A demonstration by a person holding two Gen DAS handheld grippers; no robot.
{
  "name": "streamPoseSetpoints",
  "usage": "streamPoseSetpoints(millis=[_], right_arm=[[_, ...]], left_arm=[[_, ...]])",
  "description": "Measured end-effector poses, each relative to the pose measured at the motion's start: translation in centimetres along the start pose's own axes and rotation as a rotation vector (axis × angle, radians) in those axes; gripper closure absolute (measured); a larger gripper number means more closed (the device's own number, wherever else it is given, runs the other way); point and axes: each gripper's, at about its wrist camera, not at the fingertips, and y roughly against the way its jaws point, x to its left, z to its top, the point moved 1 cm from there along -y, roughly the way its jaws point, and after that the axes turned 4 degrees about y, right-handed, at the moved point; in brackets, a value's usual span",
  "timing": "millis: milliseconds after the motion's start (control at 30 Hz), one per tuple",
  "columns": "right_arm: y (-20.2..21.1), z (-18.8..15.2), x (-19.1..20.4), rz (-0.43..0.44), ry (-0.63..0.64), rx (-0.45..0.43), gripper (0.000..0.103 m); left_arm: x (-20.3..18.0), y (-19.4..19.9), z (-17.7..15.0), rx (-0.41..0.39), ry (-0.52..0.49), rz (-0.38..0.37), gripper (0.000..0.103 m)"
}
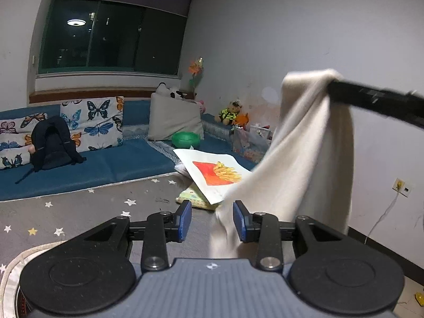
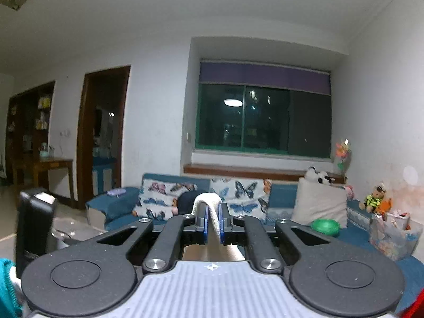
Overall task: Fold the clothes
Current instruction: 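Lift the sweatshirt up with both grippers to unfold it, then lower the sweatshirt onto the table and open both grippers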
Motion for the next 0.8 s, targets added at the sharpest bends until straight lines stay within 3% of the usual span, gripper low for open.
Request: streamPoseSetpoints(millis=[267, 533, 700, 800], right_arm=[[0.5, -3.9, 2.8, 0.061, 0.033, 0.15, 0.092], [2.8, -5.5, 2.8, 0.076, -0.015, 0.174, 0.091], [4.3, -8.5, 2.5, 0.046, -0.046, 0.239, 0.07], [4.9, -11.9, 2.5, 0.027, -0.098, 0.328, 0.06]], left_arm=[[0.1, 0.0, -2.7, 0.043, -0.015, 0.012, 0.069], [0.3, 1.5, -5.3, 0.061, -0.023, 0.026, 0.068], [0.3, 2.6, -8.2, 0.093, -0.032, 0.042, 0.062], [0.0, 2.7, -10.1, 0.131, -0.039, 0.06, 0.059]])
